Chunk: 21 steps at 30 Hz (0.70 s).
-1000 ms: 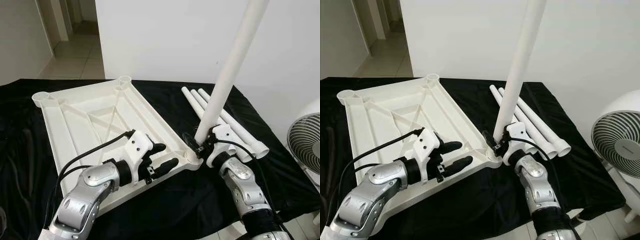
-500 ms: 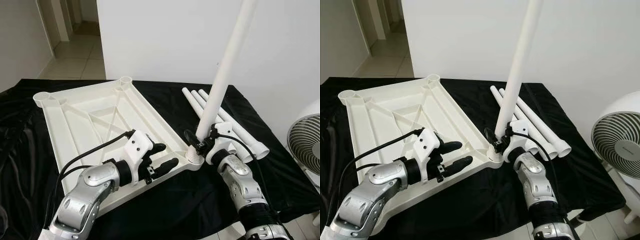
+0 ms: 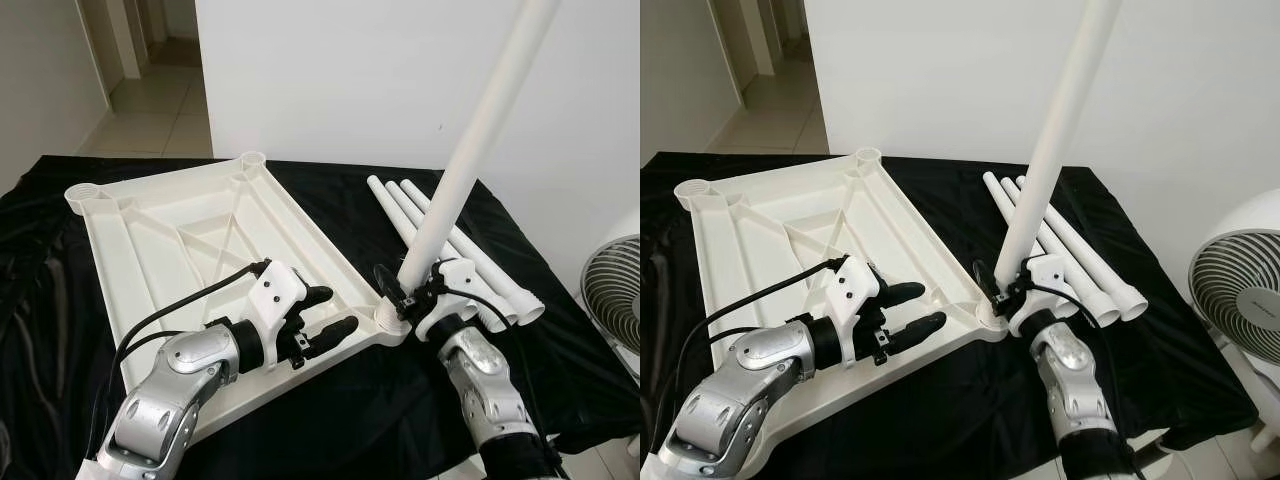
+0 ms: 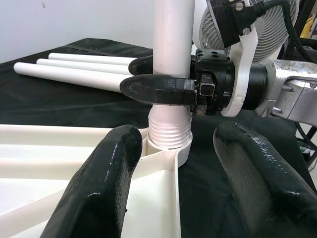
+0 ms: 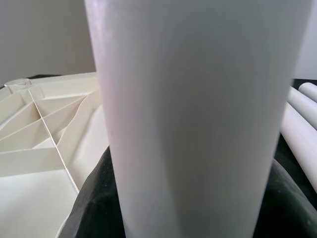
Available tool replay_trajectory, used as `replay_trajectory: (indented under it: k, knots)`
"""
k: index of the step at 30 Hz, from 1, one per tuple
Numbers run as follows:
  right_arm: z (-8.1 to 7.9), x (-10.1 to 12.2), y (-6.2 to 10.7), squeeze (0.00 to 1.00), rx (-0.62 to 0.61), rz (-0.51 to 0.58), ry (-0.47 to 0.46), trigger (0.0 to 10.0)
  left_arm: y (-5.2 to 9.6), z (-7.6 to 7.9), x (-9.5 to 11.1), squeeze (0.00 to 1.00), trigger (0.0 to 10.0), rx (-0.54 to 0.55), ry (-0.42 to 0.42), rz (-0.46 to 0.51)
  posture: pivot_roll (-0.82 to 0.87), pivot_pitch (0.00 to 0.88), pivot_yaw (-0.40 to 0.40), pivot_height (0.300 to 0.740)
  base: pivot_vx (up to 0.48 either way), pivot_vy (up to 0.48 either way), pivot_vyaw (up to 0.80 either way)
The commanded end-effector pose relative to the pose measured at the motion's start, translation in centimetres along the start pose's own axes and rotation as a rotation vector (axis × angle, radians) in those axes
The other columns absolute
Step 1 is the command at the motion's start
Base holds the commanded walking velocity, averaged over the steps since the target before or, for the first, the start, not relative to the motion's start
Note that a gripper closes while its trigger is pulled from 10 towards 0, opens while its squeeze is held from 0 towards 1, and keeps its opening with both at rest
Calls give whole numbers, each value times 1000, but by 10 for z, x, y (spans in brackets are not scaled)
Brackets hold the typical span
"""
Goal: Building children table
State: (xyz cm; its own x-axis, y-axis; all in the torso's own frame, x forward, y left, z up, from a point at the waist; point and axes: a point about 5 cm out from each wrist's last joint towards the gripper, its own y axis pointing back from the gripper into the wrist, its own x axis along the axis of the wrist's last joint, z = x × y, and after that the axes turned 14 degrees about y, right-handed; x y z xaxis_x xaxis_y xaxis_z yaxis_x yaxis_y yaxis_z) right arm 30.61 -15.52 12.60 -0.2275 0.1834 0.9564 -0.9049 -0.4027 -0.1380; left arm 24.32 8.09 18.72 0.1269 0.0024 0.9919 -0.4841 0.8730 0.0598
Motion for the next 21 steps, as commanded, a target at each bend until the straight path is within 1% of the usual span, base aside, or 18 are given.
replay_trajectory:
  k: [1,5,11,13,15,19,21]
  knots:
    - [-7,-48,28,0,-9,-242,-60,10000,1,-2,0,0,10000,51,10,6,34,59,-12,740,0,0,0]
    - [-5,-51,27,0,-20,-277,-55,10000,0,-2,0,0,10000,43,11,5,29,60,-6,740,0,0,0]
    - [-3,-50,26,0,-29,-282,-52,10000,-1,-2,0,0,10000,41,10,4,29,60,-6,740,0,0,0]
    - [-2,-49,25,0,-52,-276,-52,10000,0,-2,0,0,10000,44,10,5,34,60,-12,740,0,0,0]
    - [-4,-47,23,0,-75,-262,-49,10000,0,-2,0,0,10000,46,11,6,34,60,-12,740,0,0,0]
    - [-14,-40,17,0,-148,-234,-50,10000,0,-2,0,0,10000,49,11,11,36,57,-21,740,0,0,0]
    - [-15,-39,16,0,-163,-232,-46,10000,0,-2,0,0,10000,50,11,11,36,57,-21,740,0,0,0]
